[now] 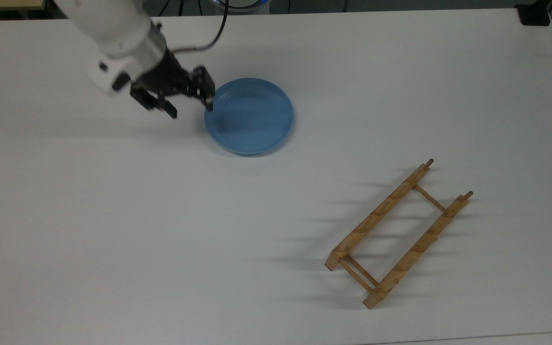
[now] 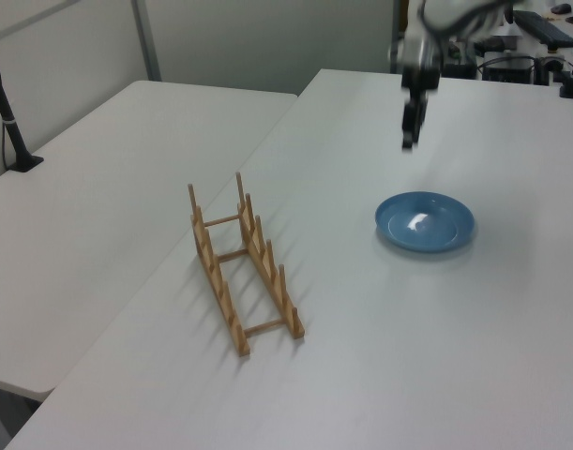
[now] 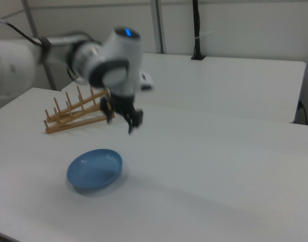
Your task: Pick plate from plate rack
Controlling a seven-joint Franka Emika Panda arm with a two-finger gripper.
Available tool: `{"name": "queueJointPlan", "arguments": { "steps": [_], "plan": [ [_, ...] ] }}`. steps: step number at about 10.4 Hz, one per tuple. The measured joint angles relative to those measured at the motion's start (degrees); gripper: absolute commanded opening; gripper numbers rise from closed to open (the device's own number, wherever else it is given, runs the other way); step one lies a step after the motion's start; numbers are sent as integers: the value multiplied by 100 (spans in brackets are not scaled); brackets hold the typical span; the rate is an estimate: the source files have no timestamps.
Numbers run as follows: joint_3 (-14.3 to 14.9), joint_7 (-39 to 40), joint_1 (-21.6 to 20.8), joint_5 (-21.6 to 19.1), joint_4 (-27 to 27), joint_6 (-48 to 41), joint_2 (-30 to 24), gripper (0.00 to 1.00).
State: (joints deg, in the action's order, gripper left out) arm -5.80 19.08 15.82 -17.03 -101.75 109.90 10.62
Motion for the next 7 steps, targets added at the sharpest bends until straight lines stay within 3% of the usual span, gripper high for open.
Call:
{"name": "queueJointPlan", "arguments": {
  "steps": [2, 5, 7],
  "plan": [
    [-9, -954, -120, 0, 629, -969, -705, 100],
    [-13, -2360, -294, 1, 1025, -2129, -1380, 100],
    [-14, -3041, -583, 441, 1078, -2441, -1619, 100]
  ]
}}
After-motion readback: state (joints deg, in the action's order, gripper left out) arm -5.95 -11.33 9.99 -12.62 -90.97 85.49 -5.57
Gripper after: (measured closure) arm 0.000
